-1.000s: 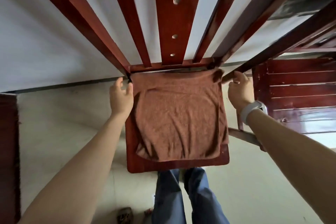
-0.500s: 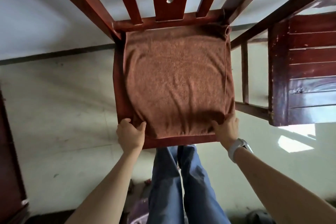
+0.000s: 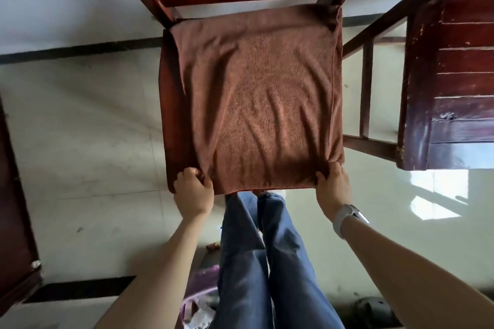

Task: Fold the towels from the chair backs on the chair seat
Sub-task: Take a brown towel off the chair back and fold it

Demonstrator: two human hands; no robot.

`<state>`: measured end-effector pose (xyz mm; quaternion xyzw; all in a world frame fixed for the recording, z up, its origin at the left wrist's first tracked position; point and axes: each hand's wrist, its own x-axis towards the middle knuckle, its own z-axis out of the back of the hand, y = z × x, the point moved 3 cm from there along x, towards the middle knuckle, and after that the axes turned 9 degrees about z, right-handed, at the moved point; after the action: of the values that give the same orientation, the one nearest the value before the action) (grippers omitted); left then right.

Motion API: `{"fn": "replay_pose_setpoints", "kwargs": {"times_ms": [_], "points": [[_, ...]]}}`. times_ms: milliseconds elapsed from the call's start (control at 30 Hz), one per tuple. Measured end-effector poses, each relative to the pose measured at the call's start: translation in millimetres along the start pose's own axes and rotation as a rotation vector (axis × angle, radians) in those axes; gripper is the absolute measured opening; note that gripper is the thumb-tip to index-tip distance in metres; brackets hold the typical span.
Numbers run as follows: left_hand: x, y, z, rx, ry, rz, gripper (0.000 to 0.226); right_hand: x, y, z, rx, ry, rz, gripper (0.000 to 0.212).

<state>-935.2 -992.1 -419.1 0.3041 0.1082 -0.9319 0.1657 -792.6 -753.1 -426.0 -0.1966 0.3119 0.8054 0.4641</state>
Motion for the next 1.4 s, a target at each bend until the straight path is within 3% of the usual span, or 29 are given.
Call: {"fn": "replay_pose_setpoints", "kwargs": {"times_ms": [167, 233, 300, 367, 467, 567, 733, 800, 867, 967, 1033, 1200, 1300, 1400], "points": [[-8, 27, 5, -0.457, 0.293, 0.274, 0.031, -12, -21, 13, 0.257, 0.032, -0.084, 0.02], [-10, 27, 15, -0.664, 0.408, 0.408, 0.034, -12, -20, 21, 0.503, 0.034, -0.16, 0.007], [-8, 24, 28, -0.79, 0.472, 0.466, 0.036, -8, -11, 33, 0.75, 0.042, -0.248, 0.008], [-6, 11, 44, -0.885, 0.509, 0.451, 0.031, 0, 3, 49, 0.828, 0.044, -0.249, 0.003], [-4, -19, 71, -0.957, 0.513, 0.373, 0.015, 20, 27, 77, 0.673, 0.058, -0.167, 0.016], [-2, -56, 103, -1.06, 0.501, 0.301, 0.02, 36, 56, 109, 0.616, 0.105, -0.112, 0.015], [-2, -97, 169, -1.385, 0.491, 0.041, 0.015, 33, 113, 180, 1.015, -0.06, 0.125, 0.016], [0, -94, 174, -1.477, 0.516, 0.019, 0.014, 32, 114, 193, 1.097, -0.13, 0.157, 0.016], [4, -80, 153, -1.431, 0.495, 0.128, 0.014, 34, 97, 182, 1.094, -0.098, 0.075, 0.016], [3, -45, 90, -1.248, 0.489, 0.402, 0.011, 37, 51, 133, 0.809, 0.101, -0.069, 0.021], [-1, -21, 50, -1.095, 0.477, 0.511, 0.028, 39, 15, 98, 0.739, 0.147, -0.217, 0.022], [-4, 12, 2, -0.802, 0.266, 0.533, 0.028, 45, -34, 56, 0.464, 0.105, -0.267, 0.022], [-6, 14, -2, -0.581, 0.15, 0.449, 0.024, 43, -38, 46, 0.555, 0.168, -0.277, 0.018], [-9, 12, -4, -0.716, 0.192, 0.537, 0.023, 46, -38, 40, 0.664, 0.197, -0.277, 0.018]]}}
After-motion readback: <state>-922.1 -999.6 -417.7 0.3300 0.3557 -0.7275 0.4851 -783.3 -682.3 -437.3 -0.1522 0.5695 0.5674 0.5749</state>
